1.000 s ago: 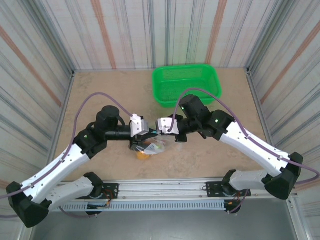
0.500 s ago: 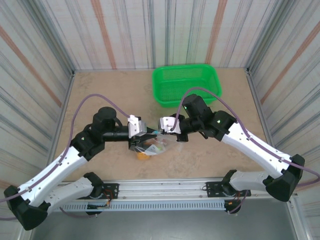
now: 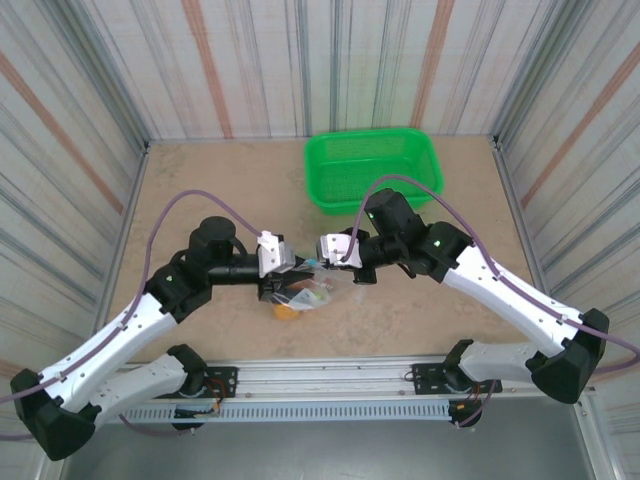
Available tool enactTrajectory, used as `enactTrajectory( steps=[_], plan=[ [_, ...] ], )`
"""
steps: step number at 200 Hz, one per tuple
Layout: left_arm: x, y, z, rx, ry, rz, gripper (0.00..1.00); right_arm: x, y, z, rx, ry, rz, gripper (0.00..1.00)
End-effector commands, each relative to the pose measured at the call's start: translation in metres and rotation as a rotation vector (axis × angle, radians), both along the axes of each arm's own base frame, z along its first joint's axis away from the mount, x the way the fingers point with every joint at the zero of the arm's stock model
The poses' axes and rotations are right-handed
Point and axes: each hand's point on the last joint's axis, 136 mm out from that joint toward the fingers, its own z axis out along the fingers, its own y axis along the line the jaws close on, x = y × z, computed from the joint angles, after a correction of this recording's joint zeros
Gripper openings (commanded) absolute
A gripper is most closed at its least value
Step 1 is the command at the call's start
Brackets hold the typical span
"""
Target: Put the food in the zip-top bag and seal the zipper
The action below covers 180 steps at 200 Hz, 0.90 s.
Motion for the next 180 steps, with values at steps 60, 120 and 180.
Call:
enactTrajectory(
  steps=[60, 120, 180],
  plan=[
    [-0.003, 0.000, 0.008, -0.035, -0.030, -0.018, 0.00, -0.001, -0.002, 0.002, 0.017, 0.025, -0.009, 0.00],
    [0.004, 0.007, 0.011, -0.053, -0.089, 0.044, 0.00, -0.003, -0.010, 0.044, 0.096, -0.058, -0.053, 0.19],
    [0.020, 0.019, 0.013, -0.082, -0.164, 0.173, 0.00, -0.020, 0.001, 0.089, 0.211, 0.024, -0.023, 0.27]
  ],
)
